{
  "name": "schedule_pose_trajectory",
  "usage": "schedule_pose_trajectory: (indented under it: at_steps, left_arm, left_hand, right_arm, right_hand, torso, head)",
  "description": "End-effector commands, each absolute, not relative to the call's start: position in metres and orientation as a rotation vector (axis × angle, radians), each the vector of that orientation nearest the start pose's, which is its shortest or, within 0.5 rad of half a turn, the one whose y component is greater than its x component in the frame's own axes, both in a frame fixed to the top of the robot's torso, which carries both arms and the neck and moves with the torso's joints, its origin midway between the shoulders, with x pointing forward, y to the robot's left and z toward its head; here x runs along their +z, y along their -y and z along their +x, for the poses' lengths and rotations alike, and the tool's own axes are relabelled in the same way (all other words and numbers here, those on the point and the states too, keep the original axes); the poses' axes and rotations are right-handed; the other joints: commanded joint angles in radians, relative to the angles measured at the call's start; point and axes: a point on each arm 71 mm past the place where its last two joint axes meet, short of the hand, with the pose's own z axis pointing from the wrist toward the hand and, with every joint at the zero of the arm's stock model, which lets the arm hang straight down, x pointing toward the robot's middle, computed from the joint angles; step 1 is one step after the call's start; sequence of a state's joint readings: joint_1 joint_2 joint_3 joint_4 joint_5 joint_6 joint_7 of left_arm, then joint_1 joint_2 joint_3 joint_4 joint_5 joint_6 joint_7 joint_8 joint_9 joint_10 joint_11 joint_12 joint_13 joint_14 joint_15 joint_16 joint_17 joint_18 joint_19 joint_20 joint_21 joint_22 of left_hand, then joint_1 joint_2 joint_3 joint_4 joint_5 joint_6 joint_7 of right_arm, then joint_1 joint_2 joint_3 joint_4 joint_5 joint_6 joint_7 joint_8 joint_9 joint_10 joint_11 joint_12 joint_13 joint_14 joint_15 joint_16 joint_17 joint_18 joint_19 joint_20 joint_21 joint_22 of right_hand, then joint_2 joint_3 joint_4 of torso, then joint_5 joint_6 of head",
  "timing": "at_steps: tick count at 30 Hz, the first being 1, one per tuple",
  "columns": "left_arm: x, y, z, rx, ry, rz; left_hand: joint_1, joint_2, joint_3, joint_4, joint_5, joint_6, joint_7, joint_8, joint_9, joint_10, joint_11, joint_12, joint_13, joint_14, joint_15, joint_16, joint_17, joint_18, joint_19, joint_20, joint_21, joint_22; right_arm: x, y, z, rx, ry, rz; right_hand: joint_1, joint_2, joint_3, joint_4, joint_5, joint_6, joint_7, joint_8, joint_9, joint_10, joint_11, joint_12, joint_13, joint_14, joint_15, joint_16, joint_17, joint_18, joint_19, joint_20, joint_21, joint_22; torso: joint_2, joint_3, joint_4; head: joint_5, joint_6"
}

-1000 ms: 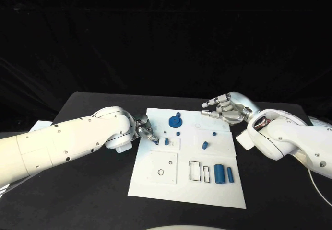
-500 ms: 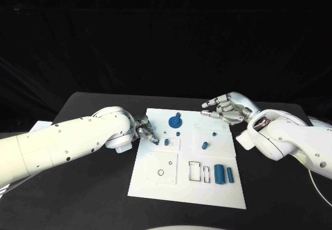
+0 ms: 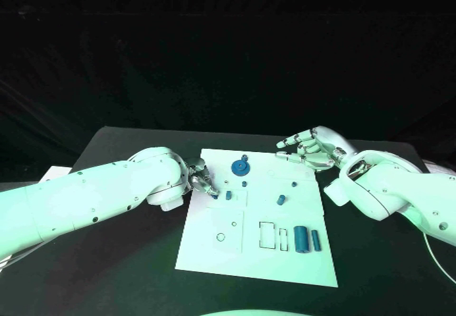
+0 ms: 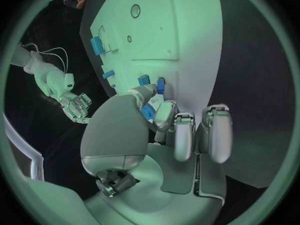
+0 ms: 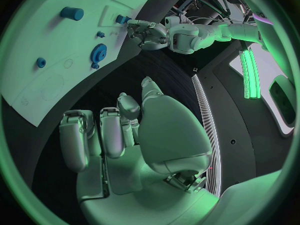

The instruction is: Assemble the parts on the task board

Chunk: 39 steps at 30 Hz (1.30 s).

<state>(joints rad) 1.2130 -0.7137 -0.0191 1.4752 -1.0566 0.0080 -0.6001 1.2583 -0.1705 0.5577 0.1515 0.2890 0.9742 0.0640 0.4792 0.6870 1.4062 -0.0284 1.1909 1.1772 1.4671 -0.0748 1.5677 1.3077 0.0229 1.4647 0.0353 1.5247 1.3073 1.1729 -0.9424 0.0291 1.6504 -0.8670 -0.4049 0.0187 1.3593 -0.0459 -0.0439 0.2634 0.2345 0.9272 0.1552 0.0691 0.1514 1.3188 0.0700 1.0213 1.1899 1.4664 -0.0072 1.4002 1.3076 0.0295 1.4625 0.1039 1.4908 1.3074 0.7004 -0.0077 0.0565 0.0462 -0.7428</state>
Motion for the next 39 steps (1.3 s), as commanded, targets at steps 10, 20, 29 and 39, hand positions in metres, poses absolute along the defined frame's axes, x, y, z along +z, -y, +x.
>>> schedule_pose_trajectory:
  at_steps: [10,20,29,39]
  left_arm:
    - [-0.2123,-0.1697,0.4891,-0.409,-2.215,-0.28]
    - [-0.2138,-0.1695,0.4873,-0.382,-2.246,-0.247]
    - [-0.2157,-0.1683,0.4858,-0.356,-2.277,-0.215]
    - [-0.2205,-0.166,0.4842,-0.346,-2.3,-0.199]
  left_hand:
    - [0.002,0.004,0.107,-0.102,0.005,0.017,-0.017,0.005,0.002,0.005,0.001,0.0,0.0,0.104,-0.005,0.003,0.263,-0.008,0.074,-0.007,0.004,0.214]
    - [0.001,0.003,0.109,-0.104,0.005,0.017,-0.018,0.006,0.003,0.004,0.0,-0.002,-0.003,0.104,-0.005,0.003,0.263,-0.008,0.074,-0.007,0.004,0.214]
    - [0.001,0.002,0.11,-0.105,0.006,0.018,-0.018,0.006,0.004,0.004,0.0,-0.003,-0.004,0.104,-0.005,0.003,0.263,-0.008,0.075,-0.007,0.005,0.215]
    - [-0.002,-0.002,0.111,-0.106,0.007,0.019,-0.018,0.008,0.005,0.005,-0.001,-0.003,-0.004,0.104,-0.006,0.003,0.263,-0.008,0.074,-0.007,0.004,0.213]
  right_arm:
    - [-0.1601,0.216,0.4676,1.035,-1.637,0.398]
    - [-0.1604,0.2159,0.4677,1.036,-1.64,0.397]
    - [-0.1605,0.2158,0.4674,1.037,-1.644,0.392]
    - [-0.1607,0.2158,0.4672,1.038,-1.647,0.391]
  right_hand:
    - [0.002,0.009,-0.004,0.0,0.003,0.006,-0.001,0.001,0.001,0.001,-0.004,0.001,-0.001,0.05,-0.001,-0.002,0.013,0.009,-0.009,-0.001,-0.006,0.116]
    - [0.002,0.009,-0.004,0.0,0.003,0.006,-0.001,0.001,0.001,0.001,-0.004,0.001,-0.001,0.05,-0.001,-0.002,0.013,0.009,-0.009,-0.001,-0.006,0.116]
    - [0.001,0.01,-0.006,0.0,0.004,0.007,-0.001,0.001,0.001,0.001,-0.004,0.002,-0.001,0.05,-0.001,-0.002,0.014,0.009,-0.009,-0.001,-0.006,0.116]
    - [0.001,0.01,-0.006,0.0,0.004,0.007,-0.001,0.001,0.001,0.001,-0.004,0.002,-0.001,0.05,-0.001,-0.002,0.014,0.009,-0.009,-0.001,-0.006,0.116]
  torso:
    - [0.0,-0.0011,0.0003]
    - [0.0,-0.0009,0.0001]
    - [0.001,-0.0011,0.0002]
    - [0.0,-0.0003,0.0]
  head:
    - [0.001,-0.004]
    - [0.001,-0.005]
    - [0.001,-0.008]
    - [-0.002,-0.01]
